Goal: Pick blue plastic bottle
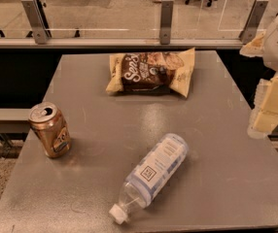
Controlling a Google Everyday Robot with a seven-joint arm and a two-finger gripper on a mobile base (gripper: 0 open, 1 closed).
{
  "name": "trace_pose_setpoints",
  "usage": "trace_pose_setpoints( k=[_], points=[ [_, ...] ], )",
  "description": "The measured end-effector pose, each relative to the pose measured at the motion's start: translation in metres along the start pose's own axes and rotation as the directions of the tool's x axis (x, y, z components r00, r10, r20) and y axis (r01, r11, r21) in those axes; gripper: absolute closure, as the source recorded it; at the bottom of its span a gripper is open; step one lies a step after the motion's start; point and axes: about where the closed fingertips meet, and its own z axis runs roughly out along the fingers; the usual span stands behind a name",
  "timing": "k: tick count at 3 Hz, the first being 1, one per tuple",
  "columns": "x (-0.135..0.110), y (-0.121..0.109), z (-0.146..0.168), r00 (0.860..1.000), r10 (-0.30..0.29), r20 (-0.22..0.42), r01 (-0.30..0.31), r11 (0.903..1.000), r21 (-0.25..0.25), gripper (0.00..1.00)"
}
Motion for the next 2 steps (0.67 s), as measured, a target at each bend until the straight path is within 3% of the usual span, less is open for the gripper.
trace_pose_setpoints(
  k=[1,2],
  points=[
    [-0.025,0.014,0.004,0.991,-0.125,0.047,0.126,0.9919,-0.017,0.0],
    [-0.056,0.035,0.017,0.954,-0.279,0.113,0.285,0.9579,-0.036,0.0]
  ],
)
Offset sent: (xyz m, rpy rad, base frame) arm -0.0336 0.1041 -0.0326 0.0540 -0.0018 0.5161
